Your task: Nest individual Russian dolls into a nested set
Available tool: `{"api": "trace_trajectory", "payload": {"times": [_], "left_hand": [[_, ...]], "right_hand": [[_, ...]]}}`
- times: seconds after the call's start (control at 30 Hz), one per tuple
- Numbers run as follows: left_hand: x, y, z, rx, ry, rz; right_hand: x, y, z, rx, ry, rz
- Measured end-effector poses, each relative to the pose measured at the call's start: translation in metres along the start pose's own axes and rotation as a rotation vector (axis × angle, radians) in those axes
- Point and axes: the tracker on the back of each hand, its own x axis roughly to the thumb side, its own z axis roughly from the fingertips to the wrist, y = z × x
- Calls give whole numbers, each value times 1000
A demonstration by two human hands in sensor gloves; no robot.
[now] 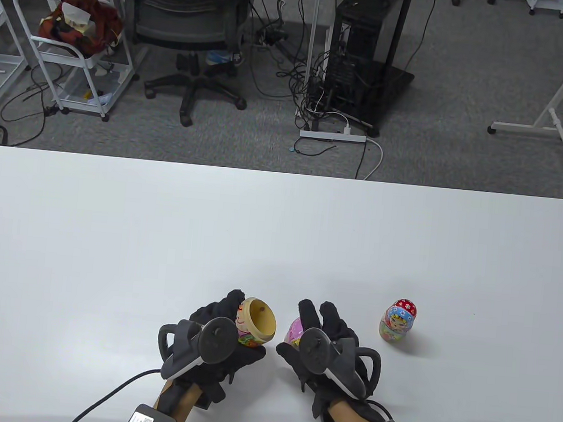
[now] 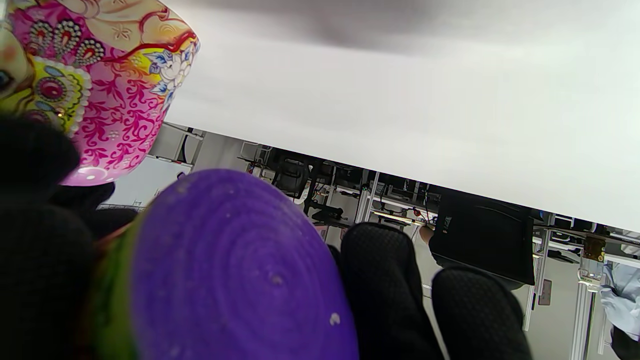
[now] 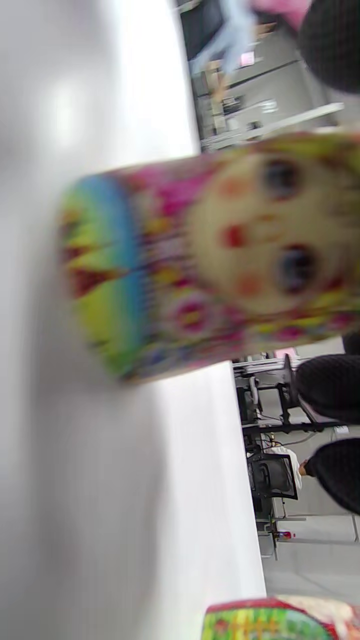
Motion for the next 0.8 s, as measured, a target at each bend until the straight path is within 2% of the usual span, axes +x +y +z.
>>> {"api": "trace_trajectory", "payload": {"times": [0.03, 0.07, 0.13, 0.17, 0.2, 0.3, 0.37, 0.47, 0.67, 0.8], "left_hand": [[0, 0, 0, 1, 0, 2], [0, 0, 0, 3, 0, 6], [1, -1, 1, 9, 0, 17], [1, -2, 1, 9, 0, 21], [1, -2, 1, 9, 0, 22], [1, -3, 1, 15, -1, 22], [1, -3, 1, 15, -3, 22], [2, -4, 1, 9, -5, 29], [3, -5, 2, 6, -12, 39], [4, -6, 1, 6, -18, 44]], "right_hand": [[-5, -10, 0, -51, 7, -71], [-13, -26, -1, -149, 8, -169], [-27, -47, -1, -251, 56, -178], [-44, -58, 0, -304, 127, -136], [-53, -62, 0, -311, 171, -114], [-93, -64, -2, -238, 392, -95], [-109, -60, -3, -194, 455, -158], [-120, -54, -4, -126, 500, -199], [-121, -39, -9, -25, 537, -52], [-124, -38, -10, -96, 556, -27]]}}
